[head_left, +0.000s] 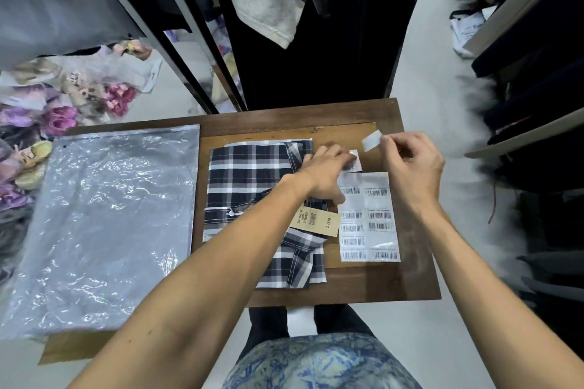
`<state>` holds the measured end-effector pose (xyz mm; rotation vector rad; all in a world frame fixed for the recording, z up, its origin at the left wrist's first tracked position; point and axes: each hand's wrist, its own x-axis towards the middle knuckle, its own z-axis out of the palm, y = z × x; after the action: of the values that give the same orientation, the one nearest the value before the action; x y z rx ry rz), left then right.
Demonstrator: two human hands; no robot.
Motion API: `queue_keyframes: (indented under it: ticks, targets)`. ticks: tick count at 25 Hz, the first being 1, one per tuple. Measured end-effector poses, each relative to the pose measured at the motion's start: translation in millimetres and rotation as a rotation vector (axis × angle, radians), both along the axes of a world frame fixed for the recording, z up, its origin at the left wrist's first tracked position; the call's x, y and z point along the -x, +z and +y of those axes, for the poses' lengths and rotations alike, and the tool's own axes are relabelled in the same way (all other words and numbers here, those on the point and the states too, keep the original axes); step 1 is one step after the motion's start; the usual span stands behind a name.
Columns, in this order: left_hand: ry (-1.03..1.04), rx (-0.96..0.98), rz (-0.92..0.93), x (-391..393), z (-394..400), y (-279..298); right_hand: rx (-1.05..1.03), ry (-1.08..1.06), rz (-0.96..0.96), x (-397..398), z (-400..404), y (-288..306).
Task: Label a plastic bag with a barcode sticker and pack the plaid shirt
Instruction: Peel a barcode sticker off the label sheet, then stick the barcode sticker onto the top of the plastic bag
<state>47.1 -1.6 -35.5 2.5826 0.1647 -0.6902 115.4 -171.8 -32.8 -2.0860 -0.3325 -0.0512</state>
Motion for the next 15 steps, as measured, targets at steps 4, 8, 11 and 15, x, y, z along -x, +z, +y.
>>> queue_keyframes:
  ticks: [4, 8, 11, 15]
  targets:
    - [0.534, 0.434, -0.163, 10.2, 1.5, 3.0, 0.023, 0.059, 0.043, 10.7, 6.6, 3.7]
    - [0.937, 0.579, -0.363, 23.0, -0.1, 24.3, -0.003, 0.06, 0.093, 20.7, 16.1, 15.7]
    - [1.044, 0.735, -0.275, 31.1, -4.0, 40.4, -0.003, 0.102, -0.014, 32.7, 25.7, 16.8]
    - [1.042, 0.828, -0.142, 38.4, -4.7, 46.1, -0.018, 0.23, -0.247, 47.0, 38.1, 4.1]
